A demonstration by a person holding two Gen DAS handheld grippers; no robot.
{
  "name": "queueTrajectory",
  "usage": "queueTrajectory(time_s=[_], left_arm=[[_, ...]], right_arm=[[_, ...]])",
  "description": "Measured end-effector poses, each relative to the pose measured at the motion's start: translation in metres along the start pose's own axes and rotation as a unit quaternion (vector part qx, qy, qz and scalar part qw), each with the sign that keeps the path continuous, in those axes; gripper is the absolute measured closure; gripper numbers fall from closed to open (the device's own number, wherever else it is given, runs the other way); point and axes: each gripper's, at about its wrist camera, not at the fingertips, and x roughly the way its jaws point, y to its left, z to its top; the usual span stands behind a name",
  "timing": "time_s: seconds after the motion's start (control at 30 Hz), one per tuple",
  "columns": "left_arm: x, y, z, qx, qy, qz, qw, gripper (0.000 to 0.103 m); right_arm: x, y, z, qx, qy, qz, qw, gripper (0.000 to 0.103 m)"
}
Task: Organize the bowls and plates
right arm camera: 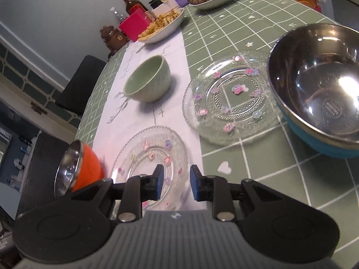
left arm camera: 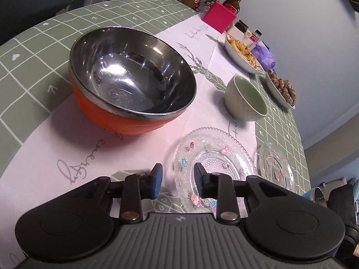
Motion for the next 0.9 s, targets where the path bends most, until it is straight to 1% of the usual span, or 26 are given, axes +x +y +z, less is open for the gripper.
queueTrajectory(time_s=[0.1,0.2,0.4,0.47,0.5,0.53,0.6,0.73,0.8,0.9], left_arm=[[0.006,-0.001,0.003,0.005,-0.013,0.000,0.9999,0.069],[0.013,0.000,0.007,-0.002,-0.012,-0.002,0.9999,0.069],[0.022,-0.003,0.012,0.009,-0.020,-0.008,0.9997,0.069],[0.024,-0.005,0.012,0.015,-0.020,-0.009,0.9997,0.069],[0.025,-0.006,0.011,0.018,-0.020,-0.008,0.9996,0.070],[0.026,-0.007,0.011,0.021,-0.020,-0.007,0.9996,0.071],[0.026,-0.010,0.010,0.028,-0.020,-0.007,0.9994,0.080],[0.024,-0.011,0.008,0.043,-0.020,0.001,0.9989,0.084],[0.023,-0.009,0.009,0.042,-0.019,0.001,0.9989,0.087],[0.021,-0.009,0.008,0.039,-0.019,0.001,0.9991,0.087]], right_arm=[[0.007,-0.009,0.004,0.017,-0.001,0.002,1.000,0.078],[0.014,-0.015,0.007,0.027,-0.001,0.007,1.000,0.078],[0.024,-0.009,0.010,0.017,0.000,0.022,1.000,0.079],[0.026,-0.007,0.007,0.008,0.002,0.024,1.000,0.082],[0.027,-0.005,0.006,0.004,0.004,0.025,1.000,0.086],[0.028,-0.004,0.005,0.000,0.005,0.026,1.000,0.087],[0.028,-0.002,0.003,-0.010,-0.001,0.021,1.000,0.088],[0.027,-0.005,0.002,-0.011,-0.003,0.016,1.000,0.097],[0.027,-0.008,0.002,-0.005,-0.002,0.020,1.000,0.097],[0.025,-0.007,0.002,-0.007,0.001,0.017,1.000,0.097]])
